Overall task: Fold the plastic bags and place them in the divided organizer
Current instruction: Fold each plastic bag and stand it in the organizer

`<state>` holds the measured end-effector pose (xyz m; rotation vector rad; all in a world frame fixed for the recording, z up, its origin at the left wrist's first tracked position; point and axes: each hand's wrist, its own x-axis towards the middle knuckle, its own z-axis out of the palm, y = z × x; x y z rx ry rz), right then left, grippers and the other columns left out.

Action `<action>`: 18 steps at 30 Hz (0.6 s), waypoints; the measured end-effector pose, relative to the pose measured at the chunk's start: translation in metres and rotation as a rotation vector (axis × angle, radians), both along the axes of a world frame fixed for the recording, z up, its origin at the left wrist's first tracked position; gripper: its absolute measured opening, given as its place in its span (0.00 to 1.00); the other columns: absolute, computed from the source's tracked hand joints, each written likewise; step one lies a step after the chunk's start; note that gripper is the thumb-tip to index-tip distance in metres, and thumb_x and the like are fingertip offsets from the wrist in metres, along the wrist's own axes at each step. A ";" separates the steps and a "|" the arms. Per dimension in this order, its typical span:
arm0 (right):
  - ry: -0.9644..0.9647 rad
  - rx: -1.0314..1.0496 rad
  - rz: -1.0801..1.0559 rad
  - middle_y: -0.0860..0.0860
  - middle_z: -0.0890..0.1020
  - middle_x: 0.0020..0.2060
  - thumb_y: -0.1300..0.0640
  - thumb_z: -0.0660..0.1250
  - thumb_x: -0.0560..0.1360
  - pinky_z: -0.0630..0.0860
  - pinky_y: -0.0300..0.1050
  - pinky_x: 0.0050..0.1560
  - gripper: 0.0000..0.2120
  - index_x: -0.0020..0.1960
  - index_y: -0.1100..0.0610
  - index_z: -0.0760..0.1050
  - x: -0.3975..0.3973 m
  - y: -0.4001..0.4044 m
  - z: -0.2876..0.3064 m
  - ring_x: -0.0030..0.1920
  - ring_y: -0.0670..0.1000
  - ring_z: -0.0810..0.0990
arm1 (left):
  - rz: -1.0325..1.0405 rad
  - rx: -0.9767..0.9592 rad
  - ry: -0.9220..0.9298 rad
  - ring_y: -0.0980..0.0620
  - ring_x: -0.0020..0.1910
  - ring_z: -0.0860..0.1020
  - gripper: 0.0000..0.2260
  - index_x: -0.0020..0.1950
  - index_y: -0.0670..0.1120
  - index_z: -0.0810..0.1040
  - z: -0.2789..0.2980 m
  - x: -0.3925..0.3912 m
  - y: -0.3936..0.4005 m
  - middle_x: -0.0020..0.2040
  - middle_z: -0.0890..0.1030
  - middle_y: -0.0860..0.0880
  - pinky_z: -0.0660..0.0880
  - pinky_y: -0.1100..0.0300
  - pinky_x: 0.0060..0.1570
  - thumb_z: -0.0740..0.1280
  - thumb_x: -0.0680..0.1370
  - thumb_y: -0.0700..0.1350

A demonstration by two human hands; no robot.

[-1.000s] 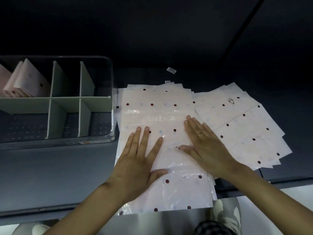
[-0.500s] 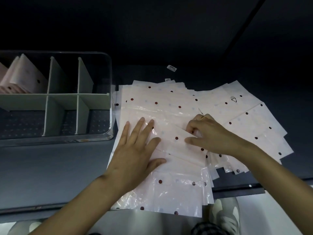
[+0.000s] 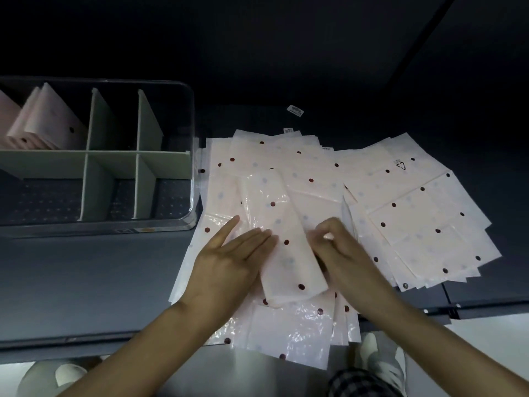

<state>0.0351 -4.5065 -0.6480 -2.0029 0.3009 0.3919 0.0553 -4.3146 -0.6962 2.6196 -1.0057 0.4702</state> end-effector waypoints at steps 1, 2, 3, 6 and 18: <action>-0.118 -0.101 0.047 0.43 0.81 0.40 0.50 0.56 0.77 0.75 0.40 0.43 0.02 0.46 0.46 0.67 0.002 -0.008 -0.001 0.42 0.43 0.78 | 0.008 -0.013 0.029 0.50 0.51 0.83 0.23 0.54 0.42 0.83 0.000 -0.001 0.001 0.53 0.84 0.47 0.75 0.42 0.57 0.76 0.60 0.31; -0.232 -0.210 0.115 0.41 0.80 0.47 0.54 0.56 0.77 0.73 0.41 0.51 0.05 0.51 0.46 0.68 0.005 -0.016 -0.002 0.49 0.43 0.77 | 0.012 -0.025 0.052 0.50 0.51 0.83 0.23 0.54 0.42 0.83 0.000 -0.002 0.001 0.53 0.84 0.47 0.75 0.42 0.57 0.76 0.60 0.30; -0.330 -0.310 0.224 0.36 0.76 0.55 0.57 0.57 0.76 0.69 0.38 0.58 0.12 0.57 0.46 0.68 0.008 -0.023 -0.003 0.58 0.41 0.72 | 0.013 -0.039 0.071 0.50 0.51 0.82 0.23 0.54 0.42 0.83 0.001 -0.004 0.001 0.53 0.83 0.47 0.75 0.42 0.57 0.76 0.60 0.30; -0.419 -0.392 0.598 0.26 0.61 0.64 0.58 0.65 0.71 0.57 0.34 0.68 0.30 0.70 0.42 0.61 0.018 -0.032 -0.011 0.67 0.38 0.58 | 0.026 -0.102 0.144 0.50 0.51 0.83 0.24 0.54 0.43 0.83 0.003 -0.006 -0.001 0.52 0.84 0.48 0.75 0.49 0.59 0.75 0.60 0.30; -0.223 -0.081 0.058 0.49 0.79 0.38 0.56 0.72 0.71 0.70 0.30 0.39 0.07 0.36 0.46 0.78 0.035 -0.012 -0.027 0.41 0.47 0.78 | 0.400 -0.370 0.437 0.45 0.47 0.74 0.02 0.43 0.44 0.84 0.002 -0.002 -0.004 0.43 0.81 0.51 0.73 0.50 0.48 0.73 0.72 0.41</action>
